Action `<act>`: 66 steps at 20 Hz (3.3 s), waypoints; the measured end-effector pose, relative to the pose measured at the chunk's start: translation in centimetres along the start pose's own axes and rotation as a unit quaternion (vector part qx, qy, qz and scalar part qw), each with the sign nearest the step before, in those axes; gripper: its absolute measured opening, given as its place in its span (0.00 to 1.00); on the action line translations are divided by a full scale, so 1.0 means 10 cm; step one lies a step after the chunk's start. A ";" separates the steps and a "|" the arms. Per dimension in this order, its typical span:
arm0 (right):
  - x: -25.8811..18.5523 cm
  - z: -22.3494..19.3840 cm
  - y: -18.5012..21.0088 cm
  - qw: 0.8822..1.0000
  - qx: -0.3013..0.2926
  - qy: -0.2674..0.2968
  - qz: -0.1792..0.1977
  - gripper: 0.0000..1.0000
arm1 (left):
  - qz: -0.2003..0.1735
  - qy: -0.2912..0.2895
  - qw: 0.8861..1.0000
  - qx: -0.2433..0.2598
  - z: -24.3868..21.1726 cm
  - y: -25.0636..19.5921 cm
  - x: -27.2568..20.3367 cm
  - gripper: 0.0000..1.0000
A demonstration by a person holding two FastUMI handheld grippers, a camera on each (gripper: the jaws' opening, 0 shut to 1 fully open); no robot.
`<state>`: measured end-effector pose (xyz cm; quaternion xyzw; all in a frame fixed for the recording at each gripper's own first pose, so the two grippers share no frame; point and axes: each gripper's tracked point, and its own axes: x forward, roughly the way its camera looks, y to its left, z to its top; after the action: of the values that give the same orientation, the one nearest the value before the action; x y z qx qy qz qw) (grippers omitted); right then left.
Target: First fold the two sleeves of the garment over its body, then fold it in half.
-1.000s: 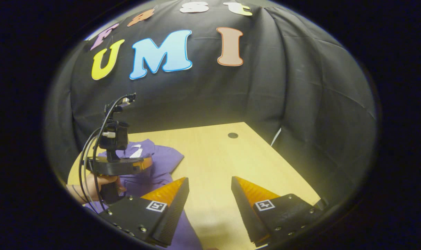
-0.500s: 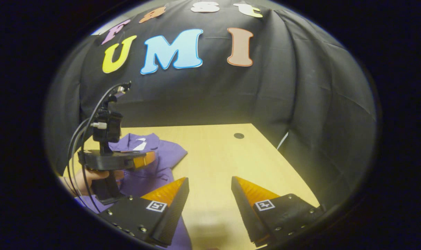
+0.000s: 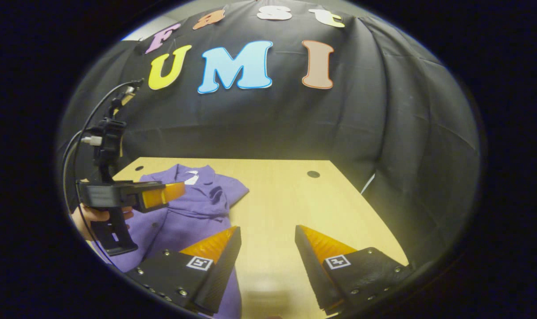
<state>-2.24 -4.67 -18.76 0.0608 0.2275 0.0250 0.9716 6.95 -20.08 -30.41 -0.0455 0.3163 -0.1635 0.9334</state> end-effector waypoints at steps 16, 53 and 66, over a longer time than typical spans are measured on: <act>-0.62 -1.33 0.46 0.992 0.053 0.111 -0.031 0.77 | 0.057 0.060 0.997 0.009 -1.26 1.57 -1.86 0.96; -0.75 -2.12 0.77 0.975 0.064 0.209 -0.036 0.90 | 0.079 0.141 0.985 0.058 -2.44 2.33 -2.62 0.77; -0.74 -2.04 0.96 0.975 -0.011 0.219 -0.031 0.03 | 0.078 0.156 0.981 0.079 -2.47 2.03 -2.53 0.09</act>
<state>-18.16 6.50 -32.42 0.0363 0.4362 0.0102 0.8991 -21.24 7.98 -39.36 0.0794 0.4469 -0.1196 0.8830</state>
